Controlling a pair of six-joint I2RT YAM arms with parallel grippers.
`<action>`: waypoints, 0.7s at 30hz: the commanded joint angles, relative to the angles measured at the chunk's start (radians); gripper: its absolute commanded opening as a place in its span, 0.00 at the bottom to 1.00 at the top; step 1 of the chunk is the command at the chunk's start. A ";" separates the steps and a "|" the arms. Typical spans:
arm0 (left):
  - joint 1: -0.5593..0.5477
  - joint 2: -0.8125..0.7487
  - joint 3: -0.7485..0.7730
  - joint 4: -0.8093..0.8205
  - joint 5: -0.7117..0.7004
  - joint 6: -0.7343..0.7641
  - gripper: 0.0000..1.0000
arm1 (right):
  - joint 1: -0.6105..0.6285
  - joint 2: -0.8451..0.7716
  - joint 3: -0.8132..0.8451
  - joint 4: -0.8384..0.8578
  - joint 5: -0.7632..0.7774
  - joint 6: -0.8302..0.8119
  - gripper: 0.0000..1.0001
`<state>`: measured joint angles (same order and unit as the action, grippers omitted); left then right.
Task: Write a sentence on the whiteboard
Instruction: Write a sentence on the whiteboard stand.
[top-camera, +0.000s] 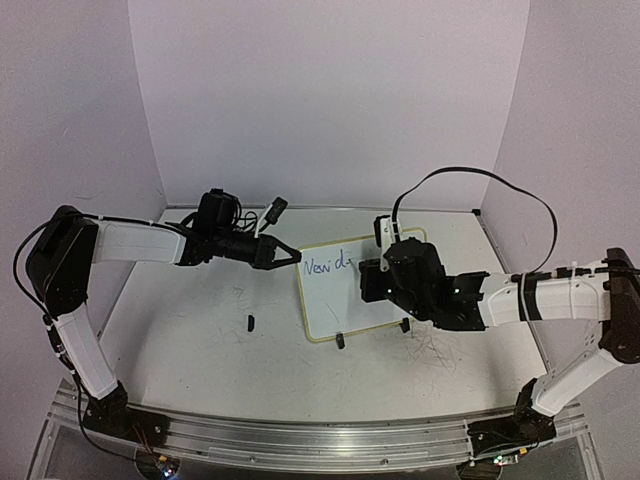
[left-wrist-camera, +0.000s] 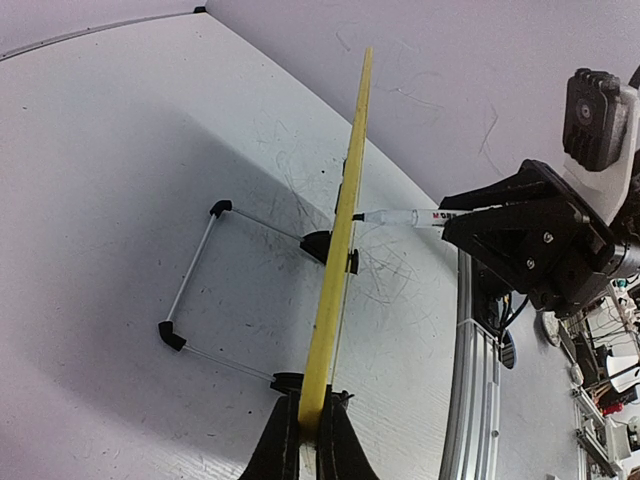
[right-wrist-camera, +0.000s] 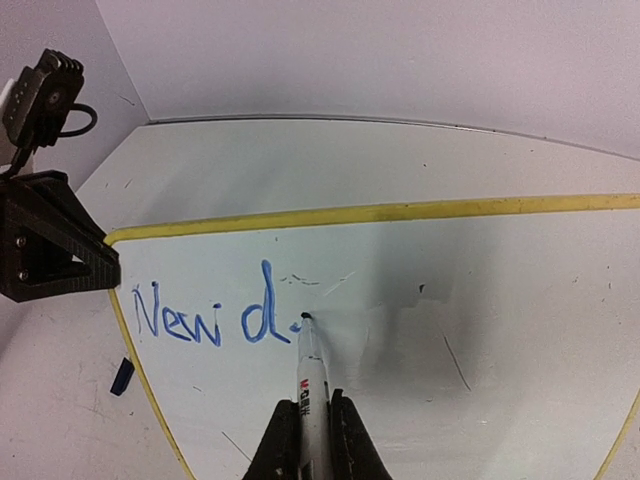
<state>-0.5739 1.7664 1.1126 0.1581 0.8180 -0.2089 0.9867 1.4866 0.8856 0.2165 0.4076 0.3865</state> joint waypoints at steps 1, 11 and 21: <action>0.001 0.007 0.001 -0.065 -0.012 0.009 0.00 | -0.003 0.015 0.044 0.032 0.015 -0.013 0.00; 0.002 0.007 0.001 -0.064 -0.013 0.009 0.00 | -0.003 0.022 0.036 0.017 -0.013 0.005 0.00; 0.001 0.009 0.003 -0.064 -0.013 0.009 0.00 | -0.002 -0.006 -0.011 -0.006 -0.017 0.039 0.00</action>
<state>-0.5732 1.7664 1.1126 0.1574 0.8177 -0.2092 0.9871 1.5028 0.8954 0.2237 0.3952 0.4037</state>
